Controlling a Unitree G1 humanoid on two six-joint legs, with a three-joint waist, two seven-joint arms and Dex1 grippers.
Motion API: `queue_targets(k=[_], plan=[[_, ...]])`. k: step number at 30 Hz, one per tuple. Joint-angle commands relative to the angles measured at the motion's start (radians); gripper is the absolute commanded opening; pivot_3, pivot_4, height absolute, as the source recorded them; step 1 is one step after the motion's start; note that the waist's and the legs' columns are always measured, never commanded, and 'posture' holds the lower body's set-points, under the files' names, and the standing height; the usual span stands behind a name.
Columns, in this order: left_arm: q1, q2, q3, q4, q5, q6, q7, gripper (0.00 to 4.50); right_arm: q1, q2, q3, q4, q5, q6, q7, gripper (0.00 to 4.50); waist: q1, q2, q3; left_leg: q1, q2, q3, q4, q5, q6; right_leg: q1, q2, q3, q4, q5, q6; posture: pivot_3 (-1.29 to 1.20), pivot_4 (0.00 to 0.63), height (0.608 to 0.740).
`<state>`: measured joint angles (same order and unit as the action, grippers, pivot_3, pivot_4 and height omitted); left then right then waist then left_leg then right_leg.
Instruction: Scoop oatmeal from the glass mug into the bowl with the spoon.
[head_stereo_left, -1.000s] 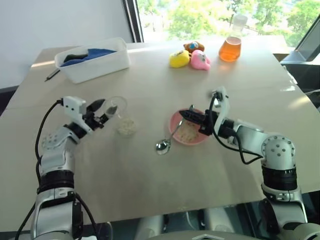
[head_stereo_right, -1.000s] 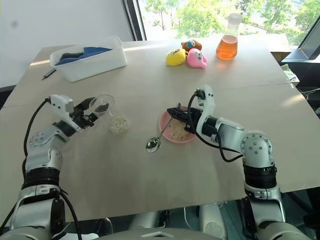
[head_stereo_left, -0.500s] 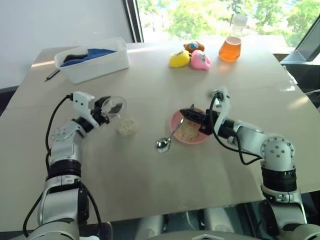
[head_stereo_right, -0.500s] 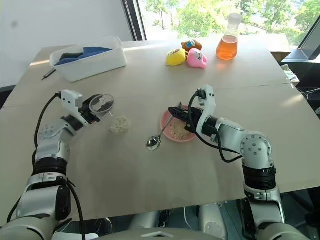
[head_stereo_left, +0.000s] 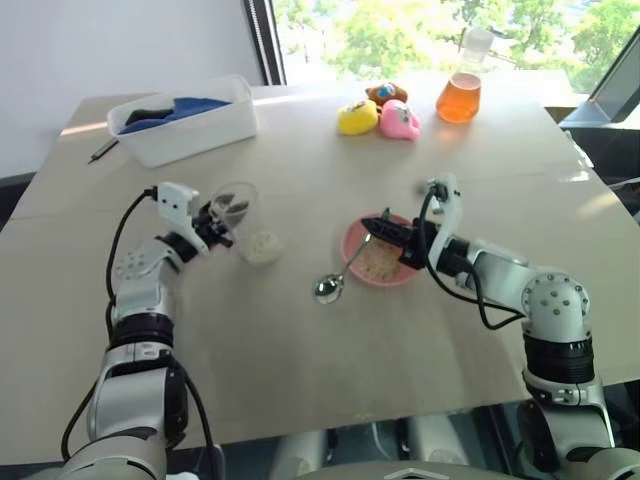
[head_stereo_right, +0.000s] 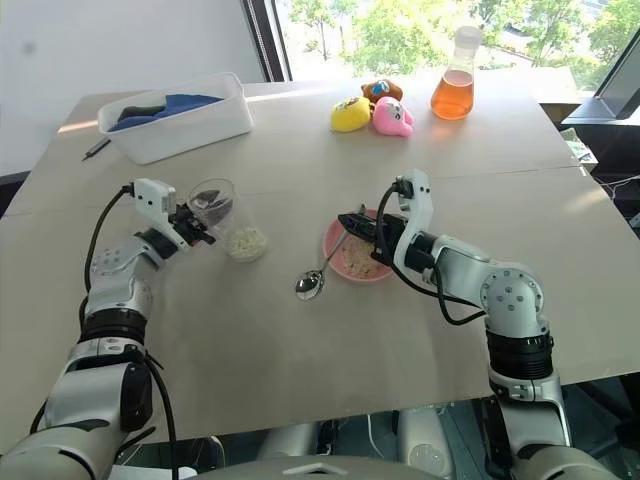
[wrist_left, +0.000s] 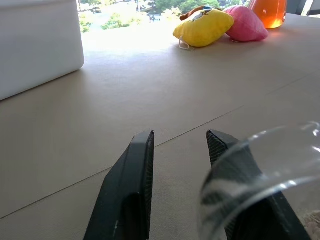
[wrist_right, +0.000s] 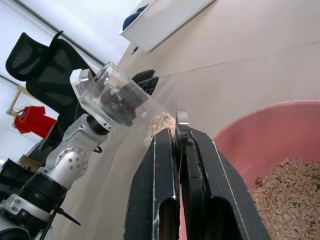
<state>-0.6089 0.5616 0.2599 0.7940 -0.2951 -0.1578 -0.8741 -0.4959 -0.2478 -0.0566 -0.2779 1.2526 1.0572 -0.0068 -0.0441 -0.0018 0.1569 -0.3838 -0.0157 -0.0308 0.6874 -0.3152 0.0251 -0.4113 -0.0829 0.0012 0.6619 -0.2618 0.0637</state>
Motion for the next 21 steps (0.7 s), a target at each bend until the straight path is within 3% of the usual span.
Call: queue_targets(k=[1,4,7,9,21], plan=[[0.013,0.006,-0.001,-0.028,0.007,-0.021,0.001,1.87,-0.003,0.001,-0.023,-0.036,0.01,-0.017,0.013,0.0,0.0,0.0,0.0,0.0,0.0,0.0,0.0,0.0,0.0,0.0,0.0,0.0,0.0,0.0,0.0,0.0,0.15,0.74],[0.024,0.004,0.002,-0.045,-0.003,-0.016,-0.001,1.87,-0.001,0.001,-0.023,-0.037,0.012,-0.015,0.012,0.0,0.0,0.0,0.0,0.0,0.0,0.0,0.0,0.0,0.0,0.0,0.0,0.0,0.0,0.0,0.0,0.0,0.15,0.74],[0.047,0.003,0.007,-0.081,-0.012,-0.004,0.003,1.07,-0.001,0.001,-0.022,-0.038,0.013,-0.013,0.011,0.0,0.0,0.0,0.0,0.0,0.0,0.0,0.0,0.0,0.0,0.0,0.0,0.0,0.0,0.0,0.0,0.0,0.15,0.74],[0.071,0.004,0.006,-0.114,-0.008,0.0,0.014,0.24,-0.001,0.002,-0.021,-0.039,0.014,-0.013,0.01,0.0,0.0,0.0,0.0,0.0,0.0,0.0,0.0,0.0,0.0,0.0,0.0,0.0,0.0,0.0,0.0,0.0,0.15,0.74],[0.246,-0.01,0.024,-0.44,-0.046,0.115,0.106,0.24,-0.01,0.007,-0.017,-0.031,0.012,-0.014,0.015,0.0,0.0,0.0,0.0,0.0,0.002,0.0,0.0,0.0,0.0,0.0,0.0,0.001,0.0,0.0,0.0,0.0,0.15,0.74]])
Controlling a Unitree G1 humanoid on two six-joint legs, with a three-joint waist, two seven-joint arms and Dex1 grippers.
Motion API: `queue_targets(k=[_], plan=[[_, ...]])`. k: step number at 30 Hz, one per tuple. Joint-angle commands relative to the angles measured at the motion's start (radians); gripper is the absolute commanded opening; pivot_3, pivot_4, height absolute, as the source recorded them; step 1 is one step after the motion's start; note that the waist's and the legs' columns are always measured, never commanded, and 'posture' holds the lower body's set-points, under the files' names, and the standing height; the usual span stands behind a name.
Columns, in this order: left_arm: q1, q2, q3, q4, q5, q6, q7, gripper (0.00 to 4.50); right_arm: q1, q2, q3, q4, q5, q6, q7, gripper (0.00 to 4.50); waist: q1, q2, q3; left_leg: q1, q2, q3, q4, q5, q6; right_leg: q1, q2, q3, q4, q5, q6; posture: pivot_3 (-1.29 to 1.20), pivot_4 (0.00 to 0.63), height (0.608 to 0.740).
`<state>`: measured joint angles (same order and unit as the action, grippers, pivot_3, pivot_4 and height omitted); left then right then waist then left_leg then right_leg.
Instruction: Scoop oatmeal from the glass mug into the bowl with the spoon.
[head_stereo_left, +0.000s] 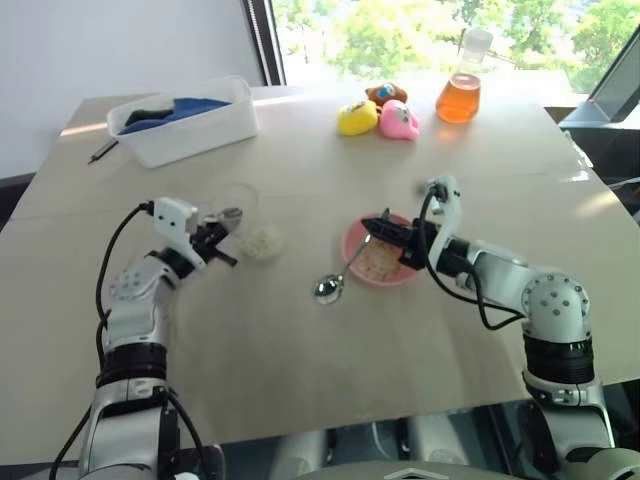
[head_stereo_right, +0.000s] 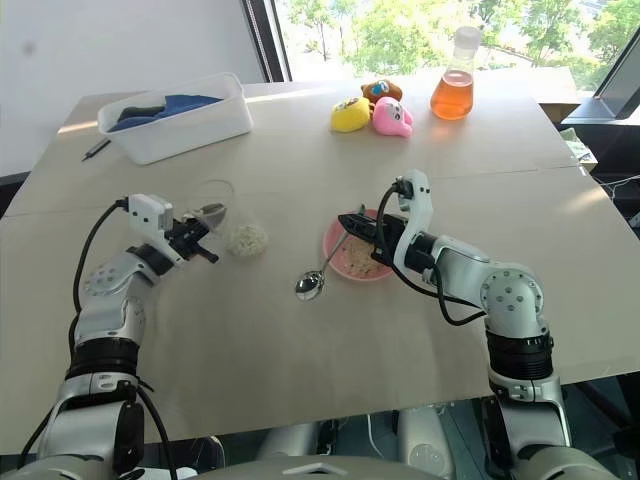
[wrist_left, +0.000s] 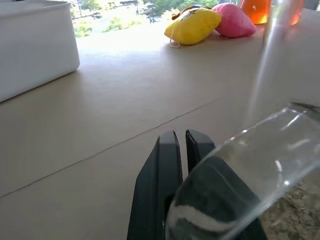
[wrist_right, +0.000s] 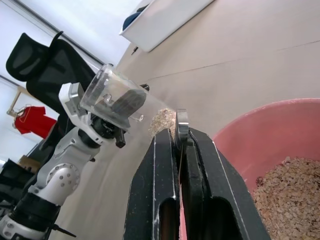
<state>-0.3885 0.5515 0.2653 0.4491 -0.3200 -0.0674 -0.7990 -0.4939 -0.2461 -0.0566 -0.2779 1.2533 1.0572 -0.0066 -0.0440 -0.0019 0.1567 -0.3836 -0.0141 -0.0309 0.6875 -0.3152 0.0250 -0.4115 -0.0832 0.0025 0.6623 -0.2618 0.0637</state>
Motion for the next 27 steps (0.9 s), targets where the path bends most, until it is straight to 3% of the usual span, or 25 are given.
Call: queue_targets(k=[1,8,27], plan=[[0.038,-0.004,0.019,-0.122,-0.025,0.036,0.041,0.24,-0.015,0.006,-0.018,-0.03,0.013,-0.014,0.015,0.0,0.0,0.0,0.0,0.0,0.0,0.0,0.0,0.0,0.0,0.0,0.0,0.0,0.0,0.0,0.0,0.0,0.15,0.74],[0.093,-0.033,0.019,-0.229,-0.039,0.091,0.106,0.08,-0.039,0.009,-0.023,-0.02,0.017,-0.014,0.015,0.0,0.002,0.0,0.0,0.0,0.0,0.0,0.0,0.0,0.0,0.0,0.0,0.0,0.0,0.0,0.0,0.0,0.15,0.74],[0.123,-0.055,-0.005,-0.296,-0.014,0.101,0.154,0.08,-0.126,0.006,-0.054,0.015,0.016,-0.021,0.016,0.0,0.002,0.0,0.0,0.0,0.0,0.0,0.0,0.0,0.0,0.0,0.0,0.0,0.0,0.0,0.0,0.0,0.15,0.74]])
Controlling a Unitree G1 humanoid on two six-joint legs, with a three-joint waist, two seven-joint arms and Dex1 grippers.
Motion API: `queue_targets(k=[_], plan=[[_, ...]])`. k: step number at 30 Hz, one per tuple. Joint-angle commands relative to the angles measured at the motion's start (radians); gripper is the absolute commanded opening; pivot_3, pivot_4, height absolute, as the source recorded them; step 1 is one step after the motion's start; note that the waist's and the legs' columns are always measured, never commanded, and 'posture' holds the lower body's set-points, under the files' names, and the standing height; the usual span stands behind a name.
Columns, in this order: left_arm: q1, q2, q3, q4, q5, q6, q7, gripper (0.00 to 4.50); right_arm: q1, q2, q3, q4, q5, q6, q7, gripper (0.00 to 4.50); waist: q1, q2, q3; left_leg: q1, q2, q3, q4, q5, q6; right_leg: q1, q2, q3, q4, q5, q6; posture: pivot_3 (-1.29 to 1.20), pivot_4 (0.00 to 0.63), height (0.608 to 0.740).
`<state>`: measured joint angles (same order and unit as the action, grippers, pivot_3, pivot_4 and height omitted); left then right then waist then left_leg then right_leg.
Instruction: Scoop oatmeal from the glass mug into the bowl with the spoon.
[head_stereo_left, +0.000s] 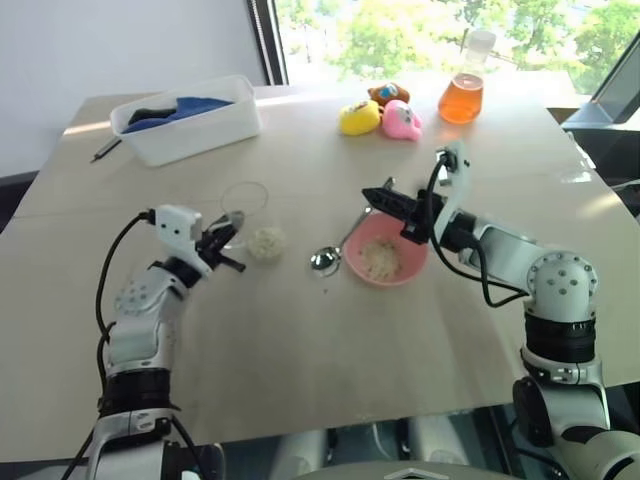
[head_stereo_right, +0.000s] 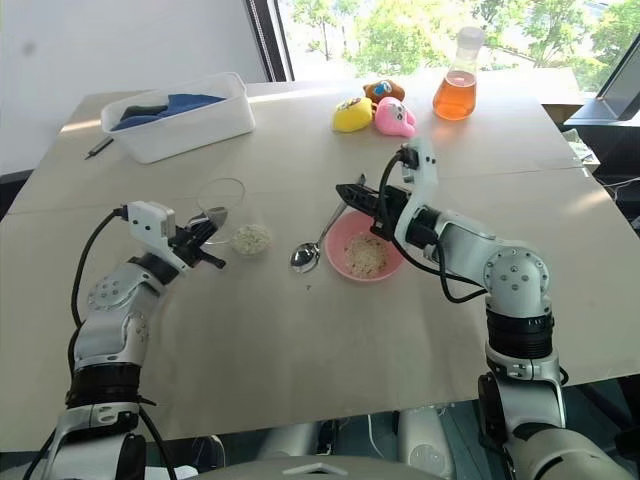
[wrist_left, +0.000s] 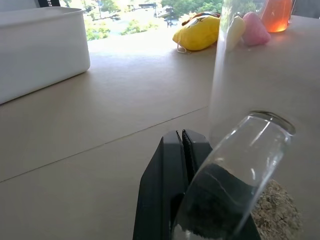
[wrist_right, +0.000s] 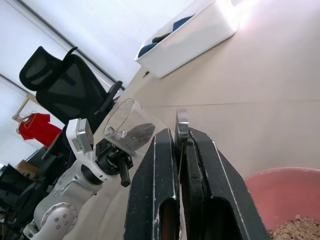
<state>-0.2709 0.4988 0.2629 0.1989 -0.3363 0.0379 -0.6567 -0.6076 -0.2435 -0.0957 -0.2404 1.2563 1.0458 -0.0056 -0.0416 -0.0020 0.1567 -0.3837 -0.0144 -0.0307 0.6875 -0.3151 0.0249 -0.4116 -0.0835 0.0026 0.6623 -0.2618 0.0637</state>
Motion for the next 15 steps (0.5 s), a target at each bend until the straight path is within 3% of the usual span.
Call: queue_targets(k=[1,9,15], plan=[[0.009,-0.003,-0.005,-0.048,0.005,-0.002,0.014,0.08,-0.013,0.004,-0.015,-0.022,0.013,-0.009,0.015,0.0,0.0,0.0,0.0,0.0,0.0,0.0,0.0,0.0,0.0,0.0,0.0,0.0,0.0,0.0,0.0,0.0,0.15,0.74],[0.028,-0.003,-0.013,-0.085,0.016,-0.008,0.029,0.08,-0.106,-0.009,-0.036,0.011,0.008,-0.025,0.02,0.0,0.0,0.0,0.0,0.0,0.0,0.0,0.0,0.0,0.0,0.0,0.0,0.0,0.0,0.0,0.0,0.0,0.15,0.74],[0.063,-0.025,-0.033,-0.219,0.024,0.016,0.089,0.08,-0.218,0.001,-0.064,0.047,0.014,-0.035,0.0,0.0,0.001,0.0,0.0,0.0,0.0,0.0,0.0,0.0,0.0,0.0,0.0,0.0,0.0,0.0,0.0,0.0,0.15,0.74]])
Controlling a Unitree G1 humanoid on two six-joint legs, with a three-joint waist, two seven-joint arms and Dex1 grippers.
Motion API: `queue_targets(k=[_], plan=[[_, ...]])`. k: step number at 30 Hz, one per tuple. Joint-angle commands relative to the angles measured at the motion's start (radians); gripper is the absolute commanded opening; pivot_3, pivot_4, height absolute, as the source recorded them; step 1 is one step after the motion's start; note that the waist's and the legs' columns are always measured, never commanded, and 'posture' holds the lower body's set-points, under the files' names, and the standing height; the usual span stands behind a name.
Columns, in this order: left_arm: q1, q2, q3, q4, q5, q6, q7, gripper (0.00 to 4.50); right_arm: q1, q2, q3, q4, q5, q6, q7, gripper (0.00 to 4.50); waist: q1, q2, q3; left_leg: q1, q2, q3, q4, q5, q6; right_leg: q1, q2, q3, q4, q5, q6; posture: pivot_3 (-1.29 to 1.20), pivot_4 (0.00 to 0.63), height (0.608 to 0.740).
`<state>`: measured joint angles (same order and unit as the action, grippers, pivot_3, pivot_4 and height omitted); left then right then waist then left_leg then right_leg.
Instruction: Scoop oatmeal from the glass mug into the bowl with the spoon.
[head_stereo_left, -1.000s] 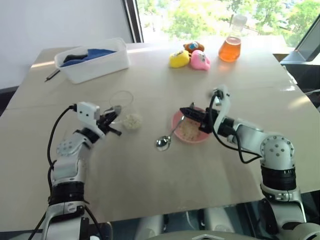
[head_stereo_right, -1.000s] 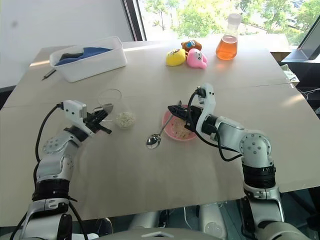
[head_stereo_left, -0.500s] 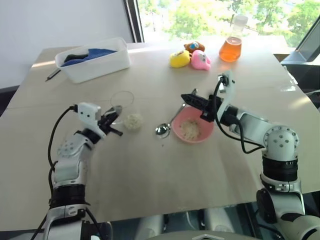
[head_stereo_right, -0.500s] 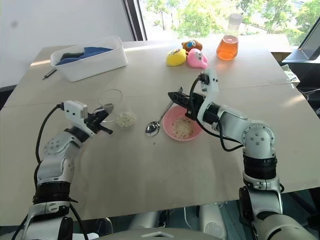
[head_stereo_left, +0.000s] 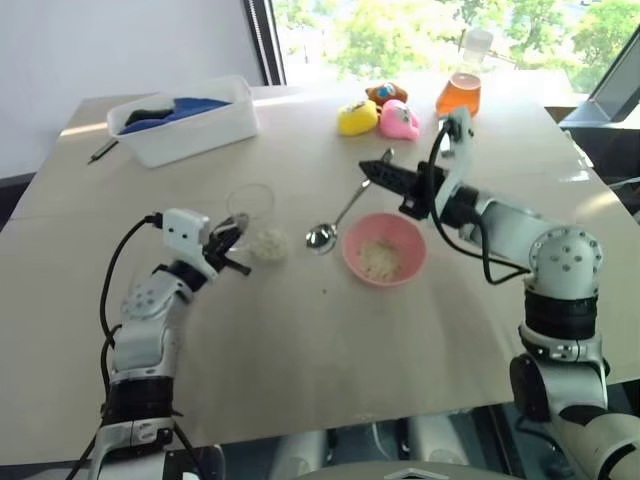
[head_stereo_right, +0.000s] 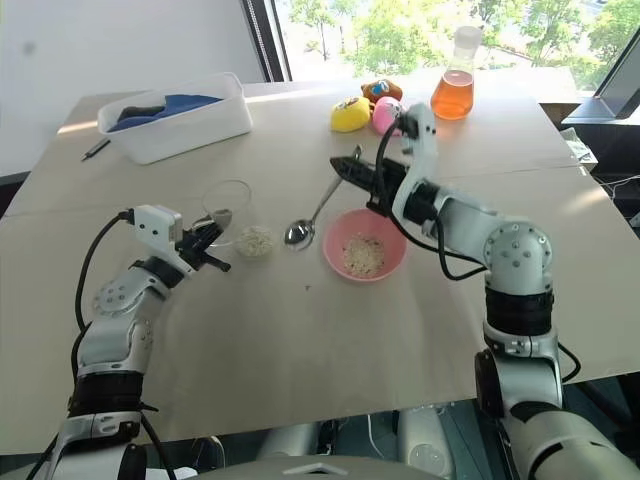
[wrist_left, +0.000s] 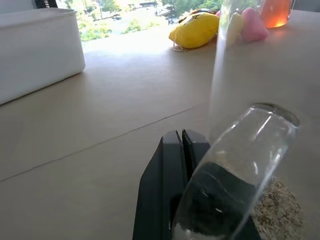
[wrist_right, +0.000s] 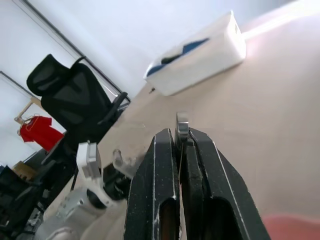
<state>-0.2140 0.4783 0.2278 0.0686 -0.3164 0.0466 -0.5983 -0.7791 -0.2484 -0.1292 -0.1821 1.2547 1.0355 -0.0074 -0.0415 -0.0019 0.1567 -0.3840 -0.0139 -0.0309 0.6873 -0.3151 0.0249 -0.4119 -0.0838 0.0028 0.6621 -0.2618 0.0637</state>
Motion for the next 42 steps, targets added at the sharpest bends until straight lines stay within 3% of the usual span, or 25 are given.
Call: queue_targets(k=[1,12,21,27,42], plan=[[0.007,-0.012,0.0,-0.109,0.001,0.017,0.044,0.08,-0.067,0.007,-0.035,-0.004,0.014,-0.029,0.001,0.0,0.001,0.0,0.0,0.0,0.0,0.0,0.0,0.0,0.0,0.0,0.0,0.0,0.0,0.0,0.0,0.0,0.15,0.74],[0.013,-0.048,-0.047,-0.224,0.021,0.083,0.107,0.08,-0.229,0.029,-0.059,0.069,0.0,-0.062,0.023,0.0,0.0,0.0,0.0,0.0,0.0,0.0,0.0,0.0,0.0,0.0,0.0,0.0,0.0,0.0,0.0,0.0,0.15,0.74],[0.035,-0.067,-0.066,-0.202,0.053,0.05,0.113,0.08,-0.226,0.037,-0.057,0.079,-0.024,-0.064,0.036,0.0,0.0,0.0,0.0,0.0,0.0,0.0,0.0,0.0,0.0,0.0,0.0,0.0,0.0,0.0,0.0,0.0,0.15,0.74],[0.082,-0.132,-0.02,-0.184,0.018,-0.029,0.138,0.08,-0.223,0.047,-0.058,0.071,-0.021,-0.057,0.026,0.0,0.0,0.0,0.0,0.0,0.0,0.001,0.0,0.0,0.0,0.0,0.0,0.0,0.0,0.0,0.0,0.0,0.15,0.74],[0.106,-0.137,-0.03,-0.155,0.048,-0.059,0.155,0.08,-0.219,0.074,0.004,0.025,-0.049,-0.037,0.059,0.0,0.0,0.0,0.0,0.0,0.0,0.0,0.0,0.0,0.0,0.0,0.0,0.0,0.0,0.0,0.0,0.0,0.15,0.74]])
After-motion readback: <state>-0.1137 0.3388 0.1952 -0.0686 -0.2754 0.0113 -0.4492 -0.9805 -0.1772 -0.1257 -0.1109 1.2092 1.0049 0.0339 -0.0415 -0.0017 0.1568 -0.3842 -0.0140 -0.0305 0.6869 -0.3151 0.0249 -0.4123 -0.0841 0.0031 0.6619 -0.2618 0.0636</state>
